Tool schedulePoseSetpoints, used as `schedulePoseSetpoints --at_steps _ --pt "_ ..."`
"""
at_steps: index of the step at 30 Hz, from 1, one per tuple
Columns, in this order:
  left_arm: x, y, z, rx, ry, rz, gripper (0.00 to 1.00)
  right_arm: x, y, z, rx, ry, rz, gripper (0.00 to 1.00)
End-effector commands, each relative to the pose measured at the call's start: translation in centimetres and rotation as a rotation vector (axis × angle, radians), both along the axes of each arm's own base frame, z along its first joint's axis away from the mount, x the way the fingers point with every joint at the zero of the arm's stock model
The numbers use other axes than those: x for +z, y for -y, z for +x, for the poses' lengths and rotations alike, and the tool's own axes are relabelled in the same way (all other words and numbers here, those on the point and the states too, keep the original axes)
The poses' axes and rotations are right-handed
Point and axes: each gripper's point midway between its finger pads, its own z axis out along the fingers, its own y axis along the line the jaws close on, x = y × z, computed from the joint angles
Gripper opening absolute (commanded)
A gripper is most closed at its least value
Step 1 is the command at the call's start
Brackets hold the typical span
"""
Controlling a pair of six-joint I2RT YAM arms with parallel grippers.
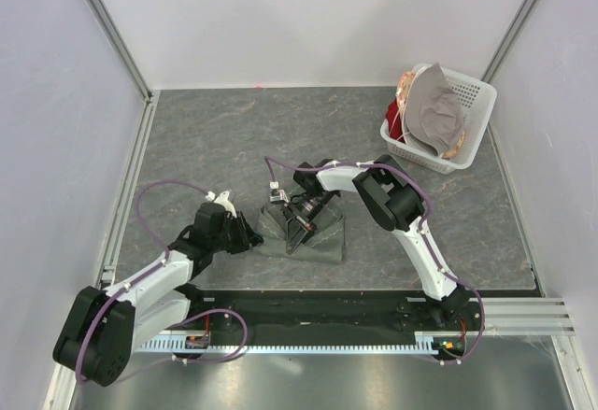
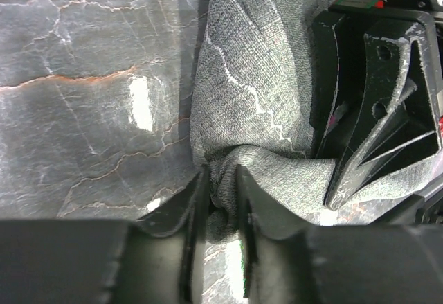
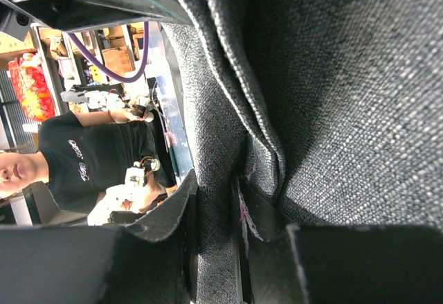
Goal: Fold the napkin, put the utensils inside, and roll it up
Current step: Roll the napkin with the utensil
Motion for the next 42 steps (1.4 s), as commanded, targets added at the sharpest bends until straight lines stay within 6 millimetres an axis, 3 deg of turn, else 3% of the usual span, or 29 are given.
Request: schedulePoseSetpoints --at_steps 1,10,17,18,19,20,21,22,23,25,26,28,37,42 --pt "0.3 0.2 0.6 0.015 -0.006 -0.004 0.22 -2.0 -0.2 1.9 0.000 0.120 -0.021 0.25" --pt "-0.4 -0.6 0.5 0.045 -0.066 0.050 0.03 2.2 -0.8 3.8 -0.029 0.271 -0.005 0.40" --pt "-0.8 -0.9 0.5 0.066 -0.131 0.084 0.02 7.0 0.3 6.7 -0.131 0.671 -0.012 0.57" --pt "-0.9 -0.9 0.4 0.065 -0.139 0.085 0.02 7.1 0.5 8.0 -0.165 0.769 -0.038 0.60" --pt "-1.0 -1.0 0.3 0.068 -0.151 0.091 0.02 7.4 0.7 8.2 -0.174 0.824 -0.044 0.61" --pt "-0.8 -0.8 0.5 0.067 -0.153 0.089 0.02 7.9 1.0 7.0 -0.163 0.882 -0.045 0.63" --pt "-0.8 -0.9 0.5 0.066 -0.157 0.091 0.02 8.1 0.7 7.4 -0.171 0.966 -0.043 0.64" --pt "-0.8 -0.8 0.5 0.064 -0.160 0.090 0.02 7.8 1.3 8.0 -0.184 1.053 -0.096 0.66" --pt "-0.7 -0.7 0.5 0.060 -0.164 0.092 0.02 7.7 1.4 6.3 -0.156 1.105 -0.097 0.70" --pt "-0.6 -0.7 0.7 0.059 -0.167 0.093 0.02 7.8 1.2 6.3 -0.161 1.226 -0.114 0.72" --pt "-0.7 -0.7 0.5 0.056 -0.174 0.095 0.02 7.3 1.1 4.6 -0.128 1.248 -0.106 0.74" --pt "-0.6 -0.6 0.6 0.054 -0.177 0.095 0.02 7.3 0.5 3.8 -0.128 1.305 -0.099 0.75" --pt "-0.7 -0.6 0.4 0.053 -0.191 0.098 0.02 3.9 0.6 0.7 -0.021 1.331 -0.133 0.78" --pt "-0.7 -0.7 0.5 0.052 -0.190 0.103 0.02 2.4 0.7 0.2 0.015 1.319 -0.147 0.76"
